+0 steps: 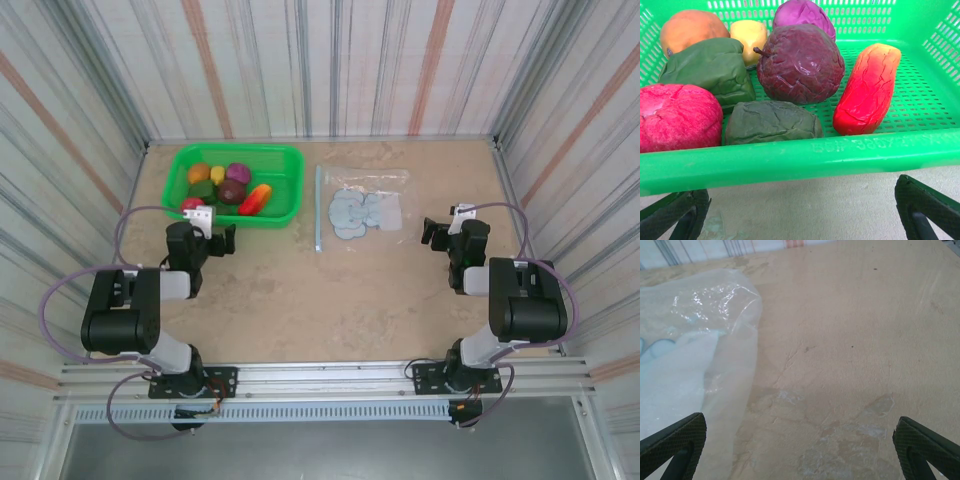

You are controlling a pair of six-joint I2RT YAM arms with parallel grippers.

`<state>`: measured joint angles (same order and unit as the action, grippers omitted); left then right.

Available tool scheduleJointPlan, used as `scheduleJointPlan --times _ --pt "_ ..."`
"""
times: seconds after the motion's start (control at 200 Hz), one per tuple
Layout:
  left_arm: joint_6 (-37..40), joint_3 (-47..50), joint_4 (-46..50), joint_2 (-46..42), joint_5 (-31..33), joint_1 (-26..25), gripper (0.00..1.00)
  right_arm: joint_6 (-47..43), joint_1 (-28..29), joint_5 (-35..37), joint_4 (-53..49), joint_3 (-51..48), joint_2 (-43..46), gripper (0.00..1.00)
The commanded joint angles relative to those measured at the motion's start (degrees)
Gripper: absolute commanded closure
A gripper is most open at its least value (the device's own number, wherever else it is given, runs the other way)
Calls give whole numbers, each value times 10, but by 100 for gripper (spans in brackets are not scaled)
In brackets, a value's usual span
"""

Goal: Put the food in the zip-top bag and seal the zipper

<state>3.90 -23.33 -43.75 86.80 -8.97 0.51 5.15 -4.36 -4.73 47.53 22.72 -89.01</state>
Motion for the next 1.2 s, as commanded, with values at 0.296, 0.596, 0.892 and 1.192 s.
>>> scheduleJointPlan --times 0.296,0.596,0.892,1.192 --pt "15 -7 -7 -3 38 -16 1 -5 4 4 -2 2 2 1" --pt "10 -10 -1 -3 27 -8 1 -5 1 2 -6 5 2 1" --pt "13 -8 -5 -3 40 -16 1 -5 -1 -4 -6 4 3 1" --pt "16 -4 -11 -5 54 -23 1 -6 5 5 -4 3 3 1"
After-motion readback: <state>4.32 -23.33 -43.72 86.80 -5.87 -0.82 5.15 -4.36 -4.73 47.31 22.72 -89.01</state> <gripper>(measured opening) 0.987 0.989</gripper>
